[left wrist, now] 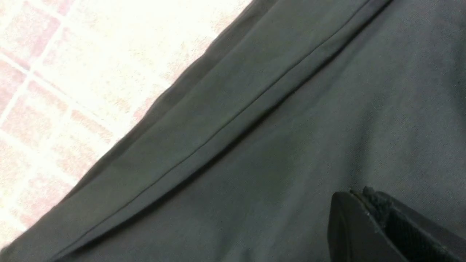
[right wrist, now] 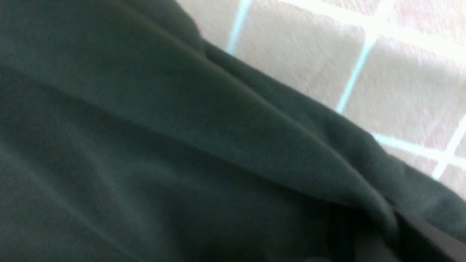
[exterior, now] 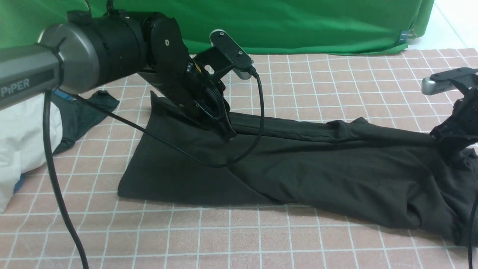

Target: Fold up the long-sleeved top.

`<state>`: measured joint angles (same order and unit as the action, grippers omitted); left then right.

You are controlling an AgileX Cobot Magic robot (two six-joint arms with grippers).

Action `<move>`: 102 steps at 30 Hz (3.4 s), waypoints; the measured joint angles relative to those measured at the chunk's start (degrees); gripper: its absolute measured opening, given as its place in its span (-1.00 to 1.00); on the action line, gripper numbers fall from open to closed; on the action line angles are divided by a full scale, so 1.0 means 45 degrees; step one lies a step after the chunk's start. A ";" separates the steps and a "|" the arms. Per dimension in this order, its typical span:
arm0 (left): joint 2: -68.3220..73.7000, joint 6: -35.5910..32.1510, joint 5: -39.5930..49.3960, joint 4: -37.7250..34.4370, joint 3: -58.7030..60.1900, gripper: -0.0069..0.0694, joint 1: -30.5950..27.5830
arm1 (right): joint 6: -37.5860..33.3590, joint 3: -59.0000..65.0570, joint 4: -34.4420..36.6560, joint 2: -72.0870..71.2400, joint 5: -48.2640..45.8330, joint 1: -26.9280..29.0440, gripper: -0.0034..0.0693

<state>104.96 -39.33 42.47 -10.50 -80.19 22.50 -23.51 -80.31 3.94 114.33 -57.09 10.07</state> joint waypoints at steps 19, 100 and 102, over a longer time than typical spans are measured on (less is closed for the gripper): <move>0.0024 -0.0338 -0.1376 0.0274 0.0000 -0.77 -0.0231 | 0.1992 0.0000 -0.0422 -0.1427 -0.0549 0.0404 -0.74; 0.2407 -0.1394 0.1612 -0.3159 -0.2886 -0.77 -0.0302 | 0.0996 0.1377 0.2746 -0.2437 0.3185 -0.4830 -0.79; 0.2287 -0.0900 0.1762 -0.2726 -0.2842 -0.77 -0.0302 | 0.0766 0.1108 0.2816 -0.1405 0.3753 -0.5575 -0.82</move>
<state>115.25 -43.38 50.40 -22.77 -92.98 21.14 -20.07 -75.32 16.61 108.01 -40.20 -15.02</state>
